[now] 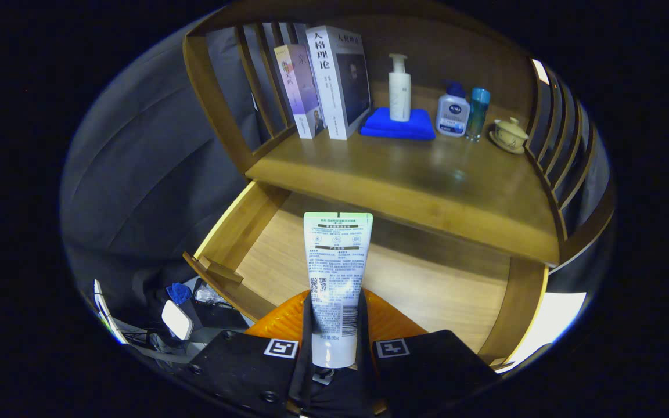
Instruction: Pull open the drawer, take out the items inside it, and place them on the countertop above the cabinet.
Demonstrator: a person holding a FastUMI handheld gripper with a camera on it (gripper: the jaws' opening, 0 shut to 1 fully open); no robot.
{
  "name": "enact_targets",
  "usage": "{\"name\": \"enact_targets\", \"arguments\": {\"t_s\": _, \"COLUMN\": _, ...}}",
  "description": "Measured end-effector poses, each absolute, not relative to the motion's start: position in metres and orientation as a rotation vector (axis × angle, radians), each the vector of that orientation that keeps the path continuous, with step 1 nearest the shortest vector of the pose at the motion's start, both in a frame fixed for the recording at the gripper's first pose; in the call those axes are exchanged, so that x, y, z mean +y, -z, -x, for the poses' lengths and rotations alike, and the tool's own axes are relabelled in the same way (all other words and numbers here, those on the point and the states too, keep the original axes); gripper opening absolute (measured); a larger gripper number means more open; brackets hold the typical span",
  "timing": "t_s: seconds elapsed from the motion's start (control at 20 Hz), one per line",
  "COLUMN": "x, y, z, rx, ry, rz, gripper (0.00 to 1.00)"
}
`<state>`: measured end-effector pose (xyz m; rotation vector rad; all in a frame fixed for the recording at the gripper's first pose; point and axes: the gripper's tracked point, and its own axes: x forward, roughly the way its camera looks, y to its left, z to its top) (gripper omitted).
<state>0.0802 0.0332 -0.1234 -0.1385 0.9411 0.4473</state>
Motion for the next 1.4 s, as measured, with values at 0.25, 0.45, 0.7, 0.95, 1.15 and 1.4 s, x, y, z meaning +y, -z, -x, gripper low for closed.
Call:
{"name": "enact_targets", "arguments": {"t_s": 0.25, "x": 0.018, "y": 0.101, "z": -0.109, "rx": 0.904, "ry": -0.400, "rz": 0.133, "gripper": 0.34}}
{"name": "enact_targets", "arguments": {"t_s": 0.45, "x": 0.006, "y": 0.085, "z": -0.146, "rx": 0.885, "ry": -0.356, "rz": 0.133, "gripper": 0.34}}
{"name": "enact_targets", "arguments": {"t_s": 0.7, "x": -0.011, "y": 0.082, "z": -0.205, "rx": 0.898, "ry": -0.283, "rz": 0.145, "gripper": 0.34}}
{"name": "enact_targets", "arguments": {"t_s": 0.95, "x": -0.024, "y": 0.097, "z": -0.258, "rx": 0.955, "ry": -0.209, "rz": 0.119, "gripper": 0.34}}
{"name": "enact_targets", "arguments": {"t_s": 1.15, "x": -0.021, "y": 0.115, "z": -0.288, "rx": 0.983, "ry": -0.156, "rz": 0.005, "gripper": 0.37}}
{"name": "enact_targets", "arguments": {"t_s": 1.4, "x": -0.008, "y": 0.133, "z": -0.302, "rx": 1.027, "ry": -0.142, "rz": -0.067, "gripper": 0.41}}
